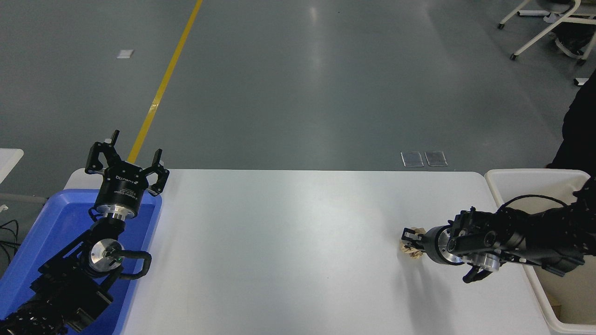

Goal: Pick up paper ball place in dustbin

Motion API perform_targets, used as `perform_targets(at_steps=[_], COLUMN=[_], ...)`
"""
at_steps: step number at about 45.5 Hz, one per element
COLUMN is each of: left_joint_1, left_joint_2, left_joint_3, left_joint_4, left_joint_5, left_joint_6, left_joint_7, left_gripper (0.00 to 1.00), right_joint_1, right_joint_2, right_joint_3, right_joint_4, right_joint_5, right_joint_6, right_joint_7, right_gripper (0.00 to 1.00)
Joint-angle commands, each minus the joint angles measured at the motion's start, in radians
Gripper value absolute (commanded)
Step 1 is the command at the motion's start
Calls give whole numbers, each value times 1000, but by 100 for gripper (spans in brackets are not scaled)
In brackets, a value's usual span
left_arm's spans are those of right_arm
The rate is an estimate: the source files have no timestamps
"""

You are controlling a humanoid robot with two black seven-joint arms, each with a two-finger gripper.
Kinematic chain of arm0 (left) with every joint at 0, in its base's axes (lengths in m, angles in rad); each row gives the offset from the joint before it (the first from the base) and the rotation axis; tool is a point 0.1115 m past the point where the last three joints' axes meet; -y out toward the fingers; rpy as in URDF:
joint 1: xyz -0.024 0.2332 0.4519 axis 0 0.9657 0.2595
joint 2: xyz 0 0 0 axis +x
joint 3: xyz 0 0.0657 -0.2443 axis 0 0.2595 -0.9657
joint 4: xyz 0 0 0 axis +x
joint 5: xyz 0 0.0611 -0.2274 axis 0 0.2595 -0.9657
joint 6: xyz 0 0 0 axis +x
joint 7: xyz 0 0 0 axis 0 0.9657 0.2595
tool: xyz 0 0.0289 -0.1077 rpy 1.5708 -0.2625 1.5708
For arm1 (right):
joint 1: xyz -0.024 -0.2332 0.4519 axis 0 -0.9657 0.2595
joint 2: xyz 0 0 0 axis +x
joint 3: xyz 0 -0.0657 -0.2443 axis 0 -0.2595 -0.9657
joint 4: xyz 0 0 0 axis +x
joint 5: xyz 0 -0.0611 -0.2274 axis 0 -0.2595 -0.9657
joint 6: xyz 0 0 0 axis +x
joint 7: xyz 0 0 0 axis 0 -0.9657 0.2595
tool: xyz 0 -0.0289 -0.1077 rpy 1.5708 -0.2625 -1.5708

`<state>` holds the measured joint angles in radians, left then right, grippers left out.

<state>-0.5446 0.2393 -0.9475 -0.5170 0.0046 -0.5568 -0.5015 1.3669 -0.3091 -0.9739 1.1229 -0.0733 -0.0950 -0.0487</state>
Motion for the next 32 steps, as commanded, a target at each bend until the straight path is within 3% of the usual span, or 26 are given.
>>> perform_targets(at_steps=[1,20,32], left_joint_1=[0,2,2], left_joint_2=[0,0,0], left_joint_3=[0,0,0], left_joint_4=[0,0,0], left_joint_5=[0,0,0], left_joint_6=[0,0,0], left_joint_7=[0,0,0], left_gripper=[98,98,98], right_joint_1=[168,661,871], right_joint_2=[-102,-235,-307], right_joint_3=[-71,-170,-186], right_joint_4=[49,155,156], right_joint_5=[-3,-14,-49], right_joint_6=[113,475,600], right_joint_7=[0,3,3], right_gripper=[0,0,0])
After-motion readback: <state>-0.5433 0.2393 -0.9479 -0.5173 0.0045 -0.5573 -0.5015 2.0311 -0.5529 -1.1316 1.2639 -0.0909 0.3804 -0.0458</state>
